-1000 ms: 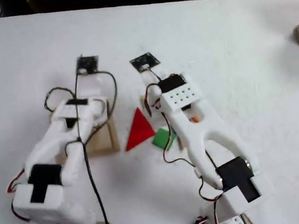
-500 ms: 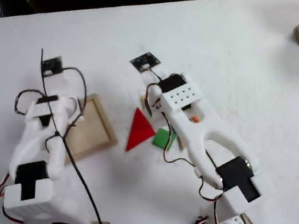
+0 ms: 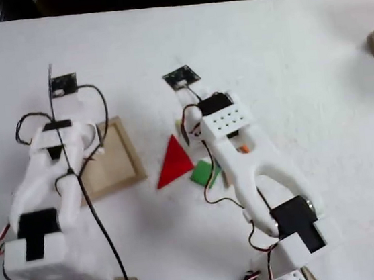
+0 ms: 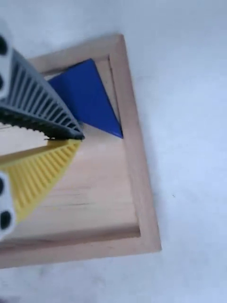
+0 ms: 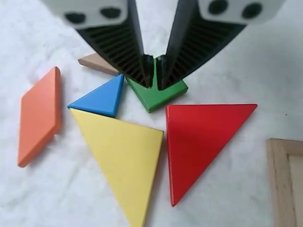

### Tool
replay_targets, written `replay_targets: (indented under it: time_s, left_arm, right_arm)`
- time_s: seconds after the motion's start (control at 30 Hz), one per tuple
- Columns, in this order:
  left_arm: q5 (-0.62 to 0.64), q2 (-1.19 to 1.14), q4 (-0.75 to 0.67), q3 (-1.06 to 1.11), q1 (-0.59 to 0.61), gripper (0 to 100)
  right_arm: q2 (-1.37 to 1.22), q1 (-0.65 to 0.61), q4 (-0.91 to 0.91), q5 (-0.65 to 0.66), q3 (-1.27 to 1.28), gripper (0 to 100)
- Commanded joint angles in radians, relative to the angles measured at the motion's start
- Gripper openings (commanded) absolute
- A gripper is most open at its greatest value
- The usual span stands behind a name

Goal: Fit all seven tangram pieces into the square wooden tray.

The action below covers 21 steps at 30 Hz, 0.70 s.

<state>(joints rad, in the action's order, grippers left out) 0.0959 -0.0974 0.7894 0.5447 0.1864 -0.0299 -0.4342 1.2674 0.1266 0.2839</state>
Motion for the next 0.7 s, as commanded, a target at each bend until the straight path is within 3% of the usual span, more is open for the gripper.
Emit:
replay_targets:
  time_s: [0.0, 0.13, 0.27, 0.43, 0.67]
  left_arm:
    - [0.000, 0.186, -0.081, 0.095, 0.002, 2]
    - [0.014, 0.387, -0.157, 0.239, 0.105, 2]
    - [0.166, 0.470, -0.153, 0.296, 0.225, 3]
    - [0.284, 0.389, -0.155, 0.244, 0.323, 12]
    - [0.316, 0.147, -0.152, 0.075, 0.325, 9]
  right_arm:
    - [0.053, -0.001, 0.002, 0.014, -0.011, 1.8]
    - [0.053, -0.001, 0.002, 0.014, -0.011, 1.8]
    - [0.051, -0.012, 0.002, 0.014, -0.011, 1.8]
    - [0.047, -0.088, -0.016, 0.012, -0.009, 1.8]
    - [0.042, -0.252, -0.105, 0.014, -0.006, 2.2]
